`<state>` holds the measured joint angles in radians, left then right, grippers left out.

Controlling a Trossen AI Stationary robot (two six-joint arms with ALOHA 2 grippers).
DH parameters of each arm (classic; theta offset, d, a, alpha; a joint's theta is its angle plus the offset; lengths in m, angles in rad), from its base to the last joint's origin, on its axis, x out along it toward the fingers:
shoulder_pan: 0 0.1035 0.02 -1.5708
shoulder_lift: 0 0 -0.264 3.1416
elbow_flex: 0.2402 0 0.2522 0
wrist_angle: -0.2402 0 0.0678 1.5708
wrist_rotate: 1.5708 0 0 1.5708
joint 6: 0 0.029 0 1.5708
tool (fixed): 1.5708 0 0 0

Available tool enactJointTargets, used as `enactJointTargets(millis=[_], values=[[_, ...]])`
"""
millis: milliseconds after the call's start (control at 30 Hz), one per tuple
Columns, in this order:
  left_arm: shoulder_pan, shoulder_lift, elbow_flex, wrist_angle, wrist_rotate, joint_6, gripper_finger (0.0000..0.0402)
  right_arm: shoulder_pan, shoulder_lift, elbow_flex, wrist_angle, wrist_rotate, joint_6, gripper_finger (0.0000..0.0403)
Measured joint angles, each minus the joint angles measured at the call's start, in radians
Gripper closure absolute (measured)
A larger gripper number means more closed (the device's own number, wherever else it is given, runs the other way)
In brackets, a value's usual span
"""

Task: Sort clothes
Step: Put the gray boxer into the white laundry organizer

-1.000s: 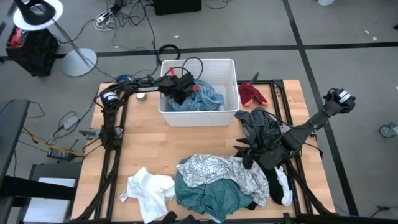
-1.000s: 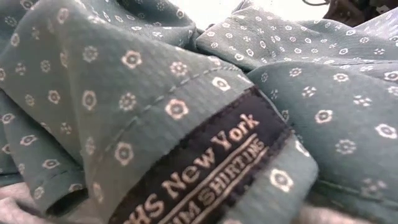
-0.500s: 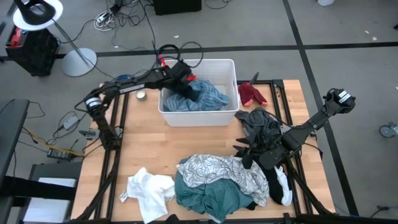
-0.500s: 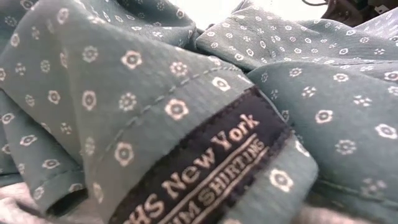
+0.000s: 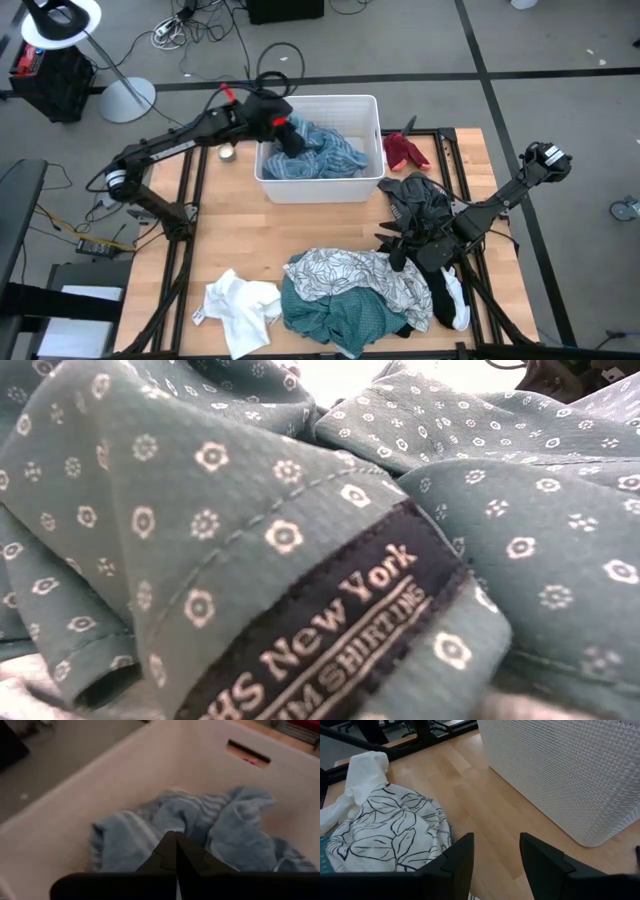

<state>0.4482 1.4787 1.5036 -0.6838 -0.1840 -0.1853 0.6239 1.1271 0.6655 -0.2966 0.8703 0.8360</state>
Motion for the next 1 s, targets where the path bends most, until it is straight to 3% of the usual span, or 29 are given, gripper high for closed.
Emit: enactJointTargets(millis=[267,700,833,1000], values=[[-0.107,-0.13,0.0,-0.052,-0.014,0.026,0.0401,0.0,0.0,0.0,-0.001,0.0,-0.001,0.0243],[-0.425,-0.301,-0.01,-0.231,0.001,-0.04,0.0401,0.0,0.0,0.0,0.009,-0.001,0.0,0.0243],[-0.535,-0.361,-0.097,-0.212,-0.067,-0.082,0.0401,0.0,0.0,0.0,0.017,-0.028,0.0,0.0243],[-0.638,-0.494,-0.324,-0.067,-0.088,-0.124,0.0401,0.0,0.0,0.0,0.043,-0.053,0.0,0.0243]])
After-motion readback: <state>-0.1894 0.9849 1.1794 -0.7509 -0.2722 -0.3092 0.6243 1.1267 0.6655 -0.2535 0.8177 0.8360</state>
